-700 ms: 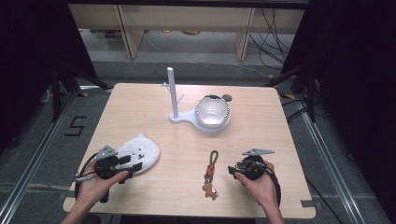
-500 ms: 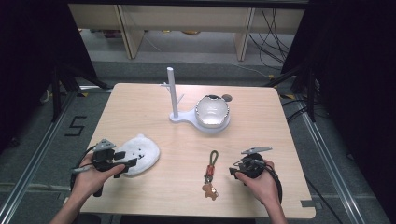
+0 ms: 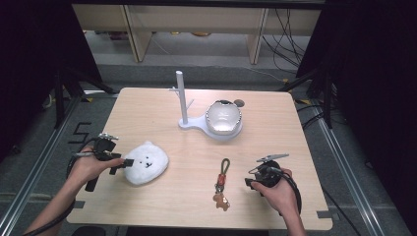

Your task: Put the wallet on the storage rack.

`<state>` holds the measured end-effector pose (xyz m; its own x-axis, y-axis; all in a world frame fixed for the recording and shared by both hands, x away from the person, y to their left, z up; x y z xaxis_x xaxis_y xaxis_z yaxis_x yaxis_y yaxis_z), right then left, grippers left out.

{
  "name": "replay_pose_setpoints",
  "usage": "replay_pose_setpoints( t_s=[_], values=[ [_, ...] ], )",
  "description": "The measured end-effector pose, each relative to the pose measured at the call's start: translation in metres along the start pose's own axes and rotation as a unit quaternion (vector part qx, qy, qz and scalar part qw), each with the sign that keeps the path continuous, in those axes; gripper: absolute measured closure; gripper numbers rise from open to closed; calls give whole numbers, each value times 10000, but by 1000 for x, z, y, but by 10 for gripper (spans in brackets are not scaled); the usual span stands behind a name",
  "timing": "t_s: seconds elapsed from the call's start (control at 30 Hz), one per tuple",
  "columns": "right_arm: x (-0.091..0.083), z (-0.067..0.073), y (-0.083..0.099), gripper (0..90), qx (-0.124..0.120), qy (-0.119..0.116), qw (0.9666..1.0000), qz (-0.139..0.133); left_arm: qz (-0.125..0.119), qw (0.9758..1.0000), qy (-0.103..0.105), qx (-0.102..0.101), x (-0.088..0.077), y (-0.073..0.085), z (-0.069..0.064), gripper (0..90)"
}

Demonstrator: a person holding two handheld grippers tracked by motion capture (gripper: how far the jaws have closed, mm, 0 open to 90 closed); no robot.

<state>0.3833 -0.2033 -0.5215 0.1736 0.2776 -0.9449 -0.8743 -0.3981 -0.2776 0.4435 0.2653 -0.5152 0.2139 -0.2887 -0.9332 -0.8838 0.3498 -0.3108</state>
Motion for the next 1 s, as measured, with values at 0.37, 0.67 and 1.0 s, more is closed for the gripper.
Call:
replay_pose_setpoints(
  t_s=[0.37,0.67,1.0],
  values=[
    [-3,1,-2,528,-53,28,10000,-16,384,9992,132,-66,18,-9,10,351],
    [-3,2,-4,526,-88,25,10000,-31,579,9981,192,96,28,-14,10,365],
    [-1,5,-6,526,-148,2,9999,-20,613,9977,269,112,33,-13,5,489]
  ],
)
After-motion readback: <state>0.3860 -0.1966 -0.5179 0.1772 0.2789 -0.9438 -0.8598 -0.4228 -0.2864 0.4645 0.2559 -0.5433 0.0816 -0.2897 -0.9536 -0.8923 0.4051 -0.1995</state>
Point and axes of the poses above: each handheld gripper's, and its own axes: x roughly forward along the jaws, y roughly out of its underside, z roughly to its left, the point moved 6 cm from there along x, roughly forward along the jaws, and after that the axes turned 15 degrees about z, right-handed, at the moved point
